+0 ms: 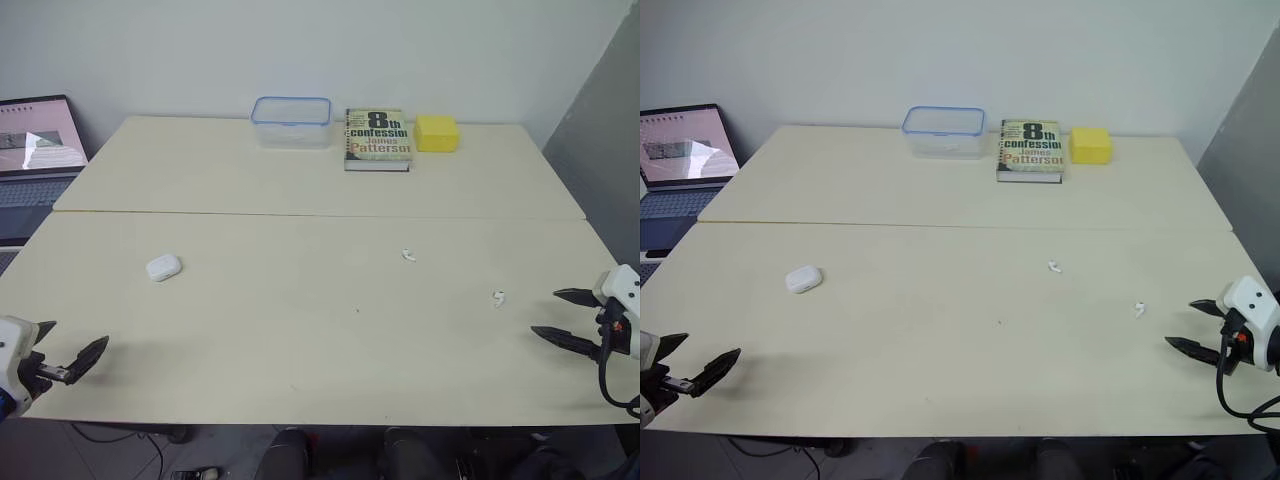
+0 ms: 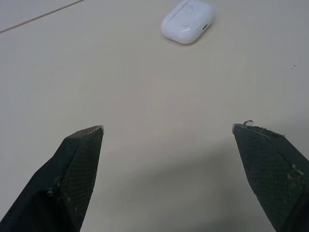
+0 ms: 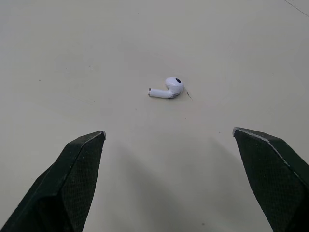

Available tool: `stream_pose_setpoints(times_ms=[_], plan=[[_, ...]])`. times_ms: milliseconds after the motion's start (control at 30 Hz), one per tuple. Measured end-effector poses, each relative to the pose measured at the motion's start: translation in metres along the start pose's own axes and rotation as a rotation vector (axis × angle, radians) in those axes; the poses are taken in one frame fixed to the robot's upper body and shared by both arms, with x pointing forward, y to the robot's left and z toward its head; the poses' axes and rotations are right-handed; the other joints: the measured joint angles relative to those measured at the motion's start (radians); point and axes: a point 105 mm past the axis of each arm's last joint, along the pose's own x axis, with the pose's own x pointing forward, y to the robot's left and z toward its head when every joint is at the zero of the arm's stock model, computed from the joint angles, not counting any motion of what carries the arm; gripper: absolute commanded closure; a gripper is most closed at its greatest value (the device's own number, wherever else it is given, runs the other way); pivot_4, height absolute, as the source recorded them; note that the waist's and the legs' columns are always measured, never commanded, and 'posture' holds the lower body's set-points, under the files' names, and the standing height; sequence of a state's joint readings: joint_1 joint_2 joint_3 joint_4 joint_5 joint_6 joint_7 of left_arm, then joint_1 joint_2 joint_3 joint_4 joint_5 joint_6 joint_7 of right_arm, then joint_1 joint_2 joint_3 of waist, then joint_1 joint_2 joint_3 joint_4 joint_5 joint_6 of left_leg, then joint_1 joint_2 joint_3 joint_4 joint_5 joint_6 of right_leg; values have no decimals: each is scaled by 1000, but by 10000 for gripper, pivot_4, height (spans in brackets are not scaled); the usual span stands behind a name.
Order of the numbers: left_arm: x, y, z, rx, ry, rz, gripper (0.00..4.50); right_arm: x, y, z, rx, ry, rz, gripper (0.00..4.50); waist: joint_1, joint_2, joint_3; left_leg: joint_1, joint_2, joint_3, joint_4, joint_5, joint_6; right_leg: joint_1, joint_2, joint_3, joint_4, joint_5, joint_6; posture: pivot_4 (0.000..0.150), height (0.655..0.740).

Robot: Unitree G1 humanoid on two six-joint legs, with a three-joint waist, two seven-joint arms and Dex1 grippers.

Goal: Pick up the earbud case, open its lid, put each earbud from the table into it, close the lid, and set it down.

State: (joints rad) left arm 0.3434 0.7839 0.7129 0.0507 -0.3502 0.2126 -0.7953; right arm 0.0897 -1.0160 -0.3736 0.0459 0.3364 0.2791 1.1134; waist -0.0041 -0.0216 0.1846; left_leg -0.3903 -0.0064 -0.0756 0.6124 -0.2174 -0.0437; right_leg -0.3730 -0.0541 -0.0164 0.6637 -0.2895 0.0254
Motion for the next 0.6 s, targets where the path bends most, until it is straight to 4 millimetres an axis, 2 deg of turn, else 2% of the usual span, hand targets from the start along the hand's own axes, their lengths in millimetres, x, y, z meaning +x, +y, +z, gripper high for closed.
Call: stream_pose_setpoints(times_ms=[267, 600], plan=[[7, -1, 19, -13, -54, -75, 0, -4, -4, -1, 6, -6, -24, 382, 1, 0, 0, 1, 0, 2, 0, 0, 0, 0, 0, 2, 0, 1, 0, 1500, 7400], [6, -4, 16, -66, -76, -132, 0, -6, -4, 4, 14, -43, -13, 382, -1, 0, 0, 1, 1, 3, 0, 0, 0, -1, 0, 3, 0, 1, 0, 1500, 7400]])
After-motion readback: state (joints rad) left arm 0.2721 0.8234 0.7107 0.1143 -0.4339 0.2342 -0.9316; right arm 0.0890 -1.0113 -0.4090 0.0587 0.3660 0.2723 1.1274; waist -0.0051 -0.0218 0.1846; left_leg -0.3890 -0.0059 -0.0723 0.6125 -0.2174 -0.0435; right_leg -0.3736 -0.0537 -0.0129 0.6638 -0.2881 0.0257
